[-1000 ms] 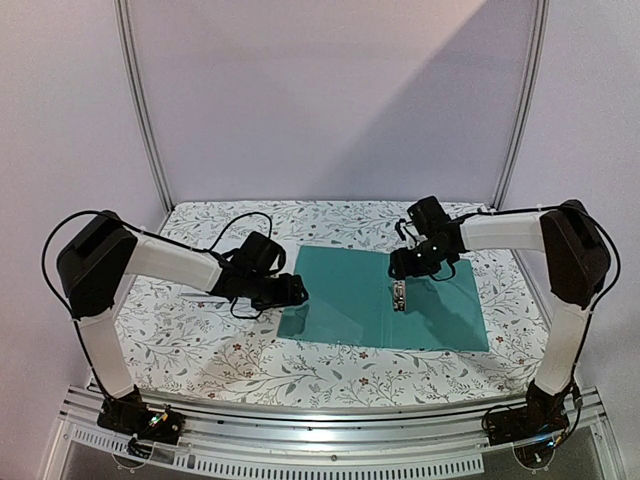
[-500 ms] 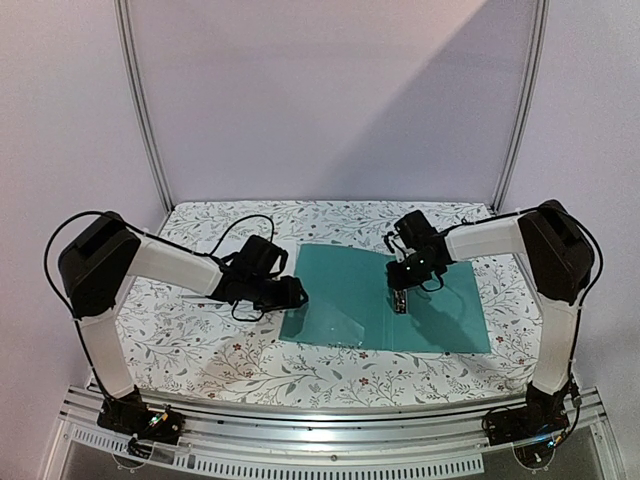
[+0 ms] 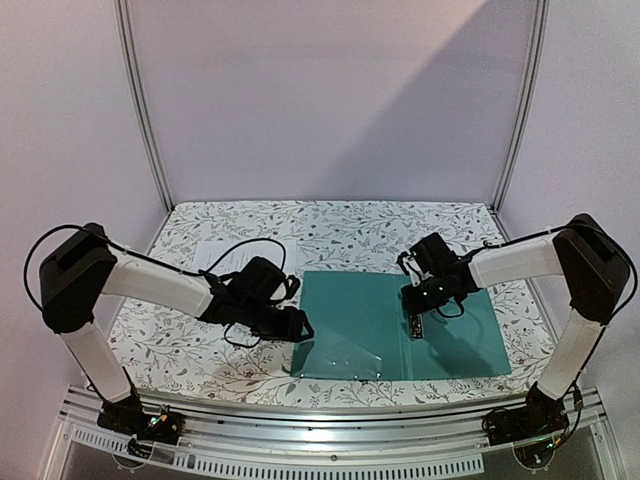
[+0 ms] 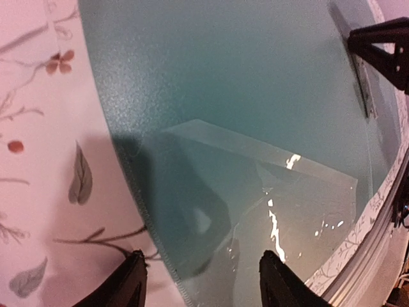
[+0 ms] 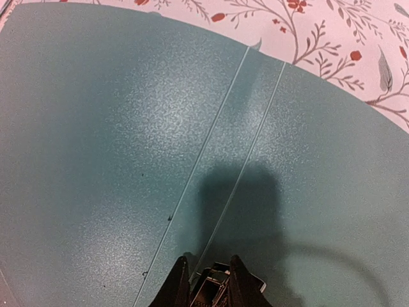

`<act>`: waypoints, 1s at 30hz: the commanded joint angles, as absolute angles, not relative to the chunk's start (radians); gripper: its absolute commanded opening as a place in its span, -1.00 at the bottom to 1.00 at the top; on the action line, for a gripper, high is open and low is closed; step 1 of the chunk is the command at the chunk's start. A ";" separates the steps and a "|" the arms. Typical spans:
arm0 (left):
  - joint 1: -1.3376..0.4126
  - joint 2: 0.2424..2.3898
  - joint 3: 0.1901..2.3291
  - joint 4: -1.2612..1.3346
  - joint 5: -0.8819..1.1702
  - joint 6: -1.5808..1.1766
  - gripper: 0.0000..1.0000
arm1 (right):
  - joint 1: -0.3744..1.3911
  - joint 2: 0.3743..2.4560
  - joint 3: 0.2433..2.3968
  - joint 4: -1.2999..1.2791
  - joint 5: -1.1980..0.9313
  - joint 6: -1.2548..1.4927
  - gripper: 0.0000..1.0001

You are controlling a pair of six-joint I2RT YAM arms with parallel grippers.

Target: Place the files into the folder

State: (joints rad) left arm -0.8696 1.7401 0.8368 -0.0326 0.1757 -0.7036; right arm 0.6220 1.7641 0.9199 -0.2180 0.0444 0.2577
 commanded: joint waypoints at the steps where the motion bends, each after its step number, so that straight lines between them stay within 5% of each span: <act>1: -0.891 1.665 0.816 -0.181 0.181 -0.666 0.25 | 0.642 1.751 0.871 -0.362 0.012 0.288 -0.59; 13: -0.631 1.388 0.817 -0.347 -0.189 -0.678 0.72 | 0.678 1.729 0.905 -0.401 -0.008 0.299 -0.58; 23: -0.258 1.442 0.822 -0.221 -0.095 -0.698 0.68 | 0.678 1.644 1.000 -0.337 0.022 0.285 0.19; 30: -0.120 1.561 0.856 -0.124 -0.044 -0.715 0.59 | 0.679 1.663 1.021 -0.222 -0.077 0.270 0.41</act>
